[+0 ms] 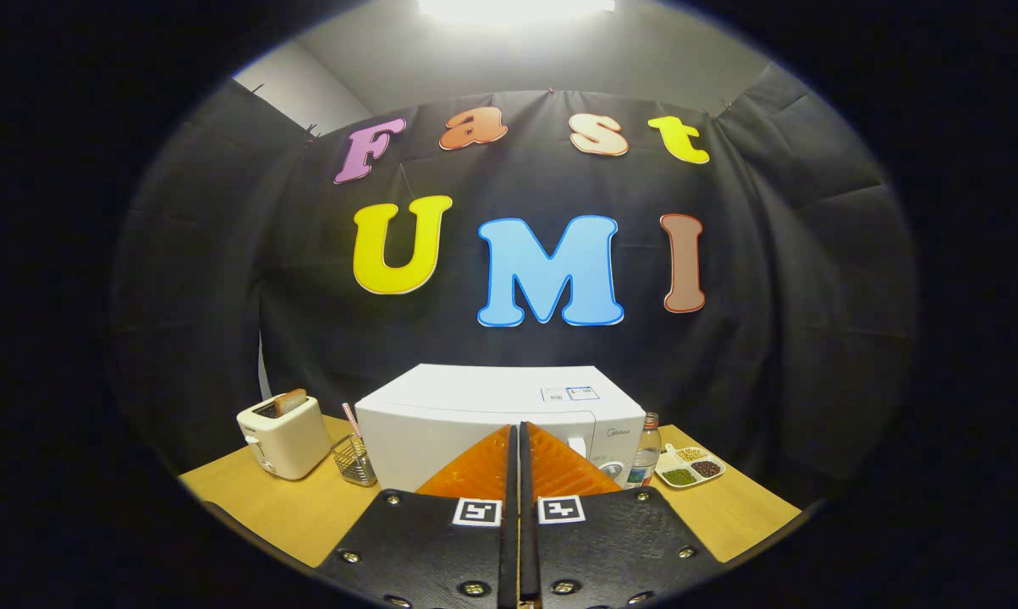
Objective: Open the microwave, put the food inside, and close the microwave door.
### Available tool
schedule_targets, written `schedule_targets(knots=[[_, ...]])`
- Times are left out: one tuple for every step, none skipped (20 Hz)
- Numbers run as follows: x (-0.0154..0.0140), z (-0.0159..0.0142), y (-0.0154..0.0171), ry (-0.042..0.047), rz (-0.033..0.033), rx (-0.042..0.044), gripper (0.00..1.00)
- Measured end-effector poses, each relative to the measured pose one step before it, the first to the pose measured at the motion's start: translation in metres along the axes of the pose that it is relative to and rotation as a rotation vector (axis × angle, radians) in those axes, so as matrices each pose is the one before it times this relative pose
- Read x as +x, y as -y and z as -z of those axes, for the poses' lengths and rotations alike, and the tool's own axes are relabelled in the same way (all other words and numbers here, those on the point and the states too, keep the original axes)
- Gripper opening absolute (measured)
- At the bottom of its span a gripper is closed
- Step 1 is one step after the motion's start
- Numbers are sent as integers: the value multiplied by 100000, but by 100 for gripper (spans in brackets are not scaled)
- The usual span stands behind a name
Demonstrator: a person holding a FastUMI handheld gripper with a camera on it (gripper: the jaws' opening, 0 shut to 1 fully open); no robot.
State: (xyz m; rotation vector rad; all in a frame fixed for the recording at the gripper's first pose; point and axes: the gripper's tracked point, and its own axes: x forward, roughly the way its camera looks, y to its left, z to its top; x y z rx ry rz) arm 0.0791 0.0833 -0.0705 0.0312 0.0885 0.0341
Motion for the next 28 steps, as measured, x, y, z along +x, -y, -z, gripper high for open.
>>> schedule_targets(knots=[[-1110,-930,-199,466,-412,-141,1],[-1044,-1161,-178,949,-376,-348,1],[-952,-1230,-6,1493,59,-493,2],[-1015,-1399,-78,1771,-145,173,1],[-874,-1231,-176,1514,-234,173,1],[-867,-1208,-262,1316,-665,301,1],[-818,-1098,-77,1314,-117,-388,1],[-724,-1196,-223,1391,-408,-593,2],[-664,-897,-100,1084,-101,-476,1],[-689,-821,-216,755,-354,-72,1],[-431,-685,-204,346,-374,-90,1],[-410,-615,-177,-64,-460,157,1],[-248,-599,-166,41,-711,330,1],[-202,-599,-77,4,-121,320,1],[-10,-631,-175,415,-696,490,1],[-97,-539,-123,272,-573,228,1],[63,-246,-219,-40,-714,-91,1],[-4,4,130,-749,706,-829,1],[-45,92,-367,371,-1911,17,1],[-26,-505,-647,2327,-2045,-201,25],[65,-514,-394,1681,-1405,-1645,50],[-477,13,484,1174,2539,-1461,74],[-4,-260,268,1374,1589,-1000,98],[30,-363,-78,1333,-114,-109,96],[252,17,-510,189,-1313,697,96],[29,212,-483,-1030,-1683,1141,97],[41,410,-84,-1451,-769,766,96],[193,200,77,-1012,-109,-50,96]])
